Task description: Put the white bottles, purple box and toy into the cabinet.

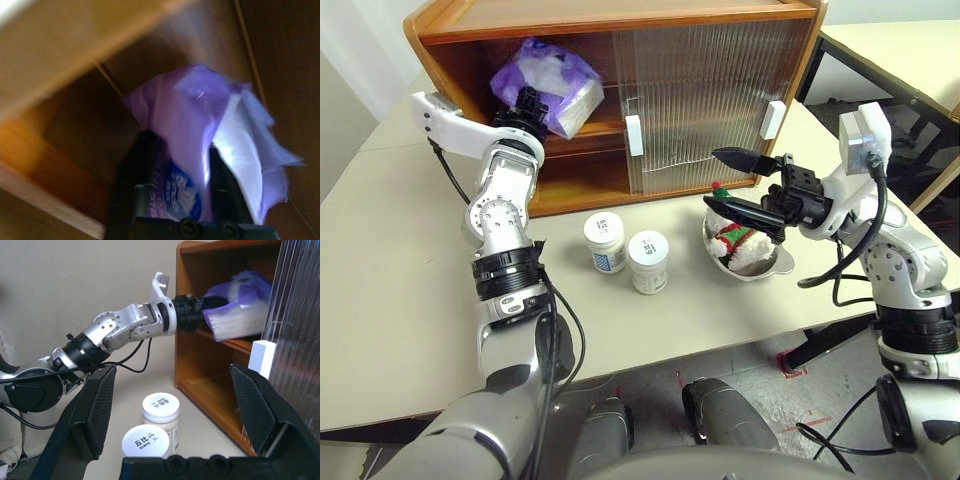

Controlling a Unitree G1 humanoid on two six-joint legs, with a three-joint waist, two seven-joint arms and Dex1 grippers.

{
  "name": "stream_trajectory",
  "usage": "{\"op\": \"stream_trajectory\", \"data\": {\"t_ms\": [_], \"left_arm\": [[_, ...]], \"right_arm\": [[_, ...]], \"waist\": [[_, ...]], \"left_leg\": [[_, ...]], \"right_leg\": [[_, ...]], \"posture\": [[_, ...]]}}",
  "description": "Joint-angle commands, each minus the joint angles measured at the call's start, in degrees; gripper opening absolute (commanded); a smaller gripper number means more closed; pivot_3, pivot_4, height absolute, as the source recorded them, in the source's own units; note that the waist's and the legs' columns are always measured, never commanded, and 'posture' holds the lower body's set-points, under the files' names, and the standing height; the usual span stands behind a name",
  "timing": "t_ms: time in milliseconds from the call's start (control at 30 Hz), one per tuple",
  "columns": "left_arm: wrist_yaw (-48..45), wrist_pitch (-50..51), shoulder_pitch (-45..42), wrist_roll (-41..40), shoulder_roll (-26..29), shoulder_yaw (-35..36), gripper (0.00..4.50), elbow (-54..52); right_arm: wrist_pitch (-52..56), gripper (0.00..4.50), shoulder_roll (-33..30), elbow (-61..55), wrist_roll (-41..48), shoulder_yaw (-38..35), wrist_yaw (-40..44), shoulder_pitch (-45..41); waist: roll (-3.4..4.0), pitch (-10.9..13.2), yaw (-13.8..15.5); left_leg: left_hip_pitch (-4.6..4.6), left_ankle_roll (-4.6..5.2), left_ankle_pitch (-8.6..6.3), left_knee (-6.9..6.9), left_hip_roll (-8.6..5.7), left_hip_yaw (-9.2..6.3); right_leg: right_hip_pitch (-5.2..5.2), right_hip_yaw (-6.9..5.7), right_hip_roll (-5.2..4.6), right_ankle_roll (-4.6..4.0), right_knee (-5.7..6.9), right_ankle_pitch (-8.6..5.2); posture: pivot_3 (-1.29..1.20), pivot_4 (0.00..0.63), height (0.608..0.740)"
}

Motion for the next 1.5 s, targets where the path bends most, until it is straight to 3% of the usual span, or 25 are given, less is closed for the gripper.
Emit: {"op": "stream_trajectory", "data": {"t_ms": [33, 200, 533, 667, 767, 1000, 1133, 1500], "left_arm": [[-0.6, 0.8, 0.3, -0.3, -0.4, -0.4, 2.78, -2.3], [0.7, 4.4, 3.8, -1.9, 0.3, 0.1, 4.48, -7.2], [-4.8, 17.1, 20.3, -10.0, 7.5, -0.2, 4.48, -22.4], [-10.7, 18.0, 26.4, -4.0, 13.8, -4.8, 4.48, -24.9], [-14.9, 15.1, 26.0, -1.4, 14.3, -7.4, 3.86, -25.1], [-25.4, 6.3, 21.5, 11.3, 17.1, -15.9, 1.43, -21.2], [-26.8, 4.2, 18.6, 13.1, 14.6, -16.1, 0.01, -17.0], [-29.0, -4.3, 7.8, 24.7, 12.0, -18.3, 0.01, 2.3]], "right_arm": [[0.1, 4.50, -0.6, 0.3, -0.3, 0.3, 0.8, 0.3], [0.7, 4.50, -1.1, 0.5, -0.2, 0.5, 1.5, 0.2], [0.7, 4.50, -1.9, 0.9, -0.5, 0.7, 2.2, 0.4], [-0.4, 4.50, -2.1, 1.9, -1.5, 1.4, 3.3, 0.4], [-0.3, 4.50, -1.4, 1.7, -1.6, 2.5, 3.8, 0.4], [0.0, 4.50, -0.5, 1.6, -1.8, 3.1, 4.1, -0.1], [-0.1, 4.50, -0.5, 1.4, -1.9, 2.9, 4.0, 0.3], [0.1, 4.50, -0.6, -1.2, -1.7, 2.1, 2.0, 2.3]], "waist": [[0.00, 0.0, 0.0], [0.00, 0.0, 0.0], [0.00, 0.0, -0.2], [0.00, 0.0, 0.0], [0.00, 0.0, 0.6], [0.05, 0.0, 0.8], [0.09, -0.1, 0.7], [0.08, -0.1, -0.2]], "left_leg": [[0.00, 0.03, -0.02, 0.02, 0.00, 0.01], [-0.03, 0.14, -0.14, 0.18, 0.00, 0.08], [0.03, 0.15, -0.30, 0.34, 0.04, 0.12], [0.05, 0.07, -0.34, 0.35, 0.09, 0.00], [0.04, 0.06, -0.34, 0.35, 0.10, -0.38], [-0.02, -0.01, -0.43, 0.35, 0.13, -0.66], [-0.05, -0.02, -0.53, 0.26, 0.21, -0.64], [-0.15, 0.10, -0.56, 0.37, 0.24, -0.54]], "right_leg": [[0.01, 0.00, 0.00, 0.01, -0.02, 0.00], [0.06, 0.01, 0.01, 0.05, -0.07, -0.02], [0.11, 0.04, 0.03, 0.04, -0.05, -0.01], [0.09, 0.03, 0.05, -0.01, -0.04, 0.03], [0.07, 0.12, 0.02, -0.04, -0.04, 0.04], [-0.04, 0.27, -0.06, -0.08, -0.08, 0.06], [-0.11, 0.27, -0.04, -0.14, -0.10, 0.02], [-0.09, 0.24, -0.01, -0.12, -0.13, 0.01]], "posture": [[-0.24, 0.058, 0.740], [-0.24, 0.063, 0.740], [-0.24, 0.066, 0.740], [-0.21, 0.068, 0.740], [-0.21, 0.066, 0.740], [-0.21, 0.060, 0.740], [-0.22, 0.058, 0.740], [-0.28, 0.044, 0.740]]}}
